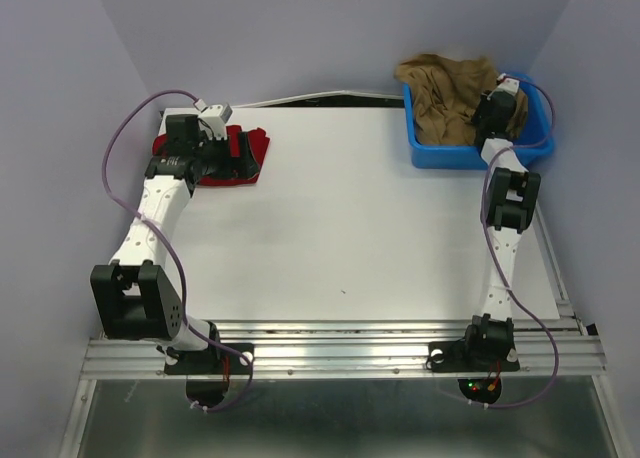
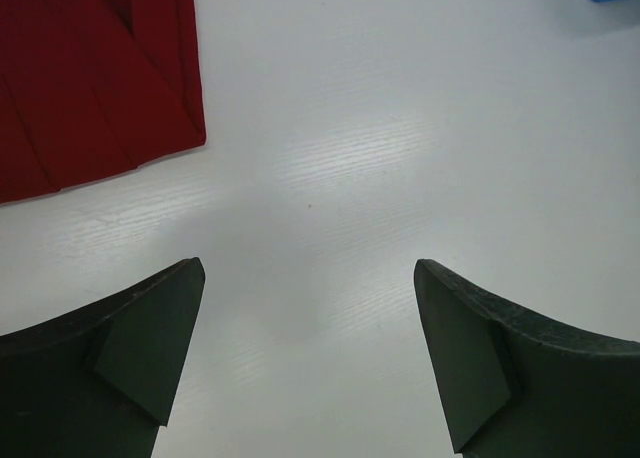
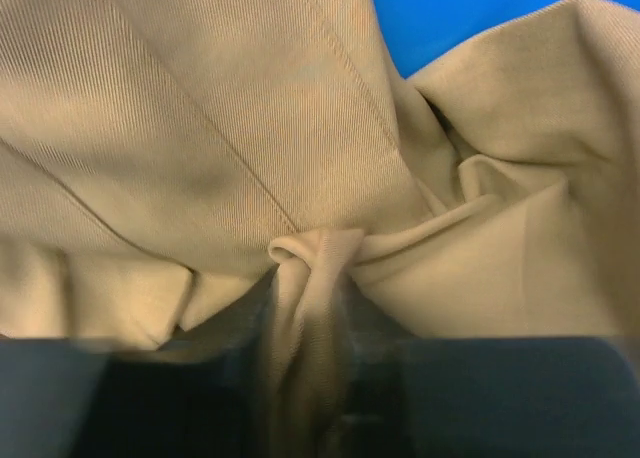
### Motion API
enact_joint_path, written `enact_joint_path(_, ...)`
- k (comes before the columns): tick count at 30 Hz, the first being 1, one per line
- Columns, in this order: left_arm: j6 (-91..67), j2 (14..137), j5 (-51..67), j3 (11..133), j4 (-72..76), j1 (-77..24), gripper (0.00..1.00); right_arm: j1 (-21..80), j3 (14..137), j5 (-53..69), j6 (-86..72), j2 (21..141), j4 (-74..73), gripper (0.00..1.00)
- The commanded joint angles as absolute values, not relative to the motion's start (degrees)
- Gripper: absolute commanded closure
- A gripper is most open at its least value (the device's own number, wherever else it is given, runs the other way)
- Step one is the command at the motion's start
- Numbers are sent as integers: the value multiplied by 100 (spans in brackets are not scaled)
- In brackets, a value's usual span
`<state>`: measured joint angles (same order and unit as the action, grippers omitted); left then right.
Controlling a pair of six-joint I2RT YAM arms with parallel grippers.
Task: Fold and stack the skirts
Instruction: Grab the skirt from the pile
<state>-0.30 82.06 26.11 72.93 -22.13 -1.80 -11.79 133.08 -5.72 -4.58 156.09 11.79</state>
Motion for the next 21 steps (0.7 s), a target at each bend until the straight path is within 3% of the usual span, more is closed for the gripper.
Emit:
enact_joint_path(1,-35,8174,2663,7655,-2188,-202,1,-1239,13754,-370,-791,15688,1705,86)
enact_joint_path(3,-35,8165,2663,7690,-2206,-193,1,-1239,13755,-343,-826,15593,1722,99)
enact_joint_path(12,-35,8130,2804,7699,-2118,-193,1,-1239,13026,193,-1397,14108,2381,99)
enact_joint_path(21,-132,7866,2865,7559,-1934,-193,1,-1239,13113,501,-2285,13009,2426,99)
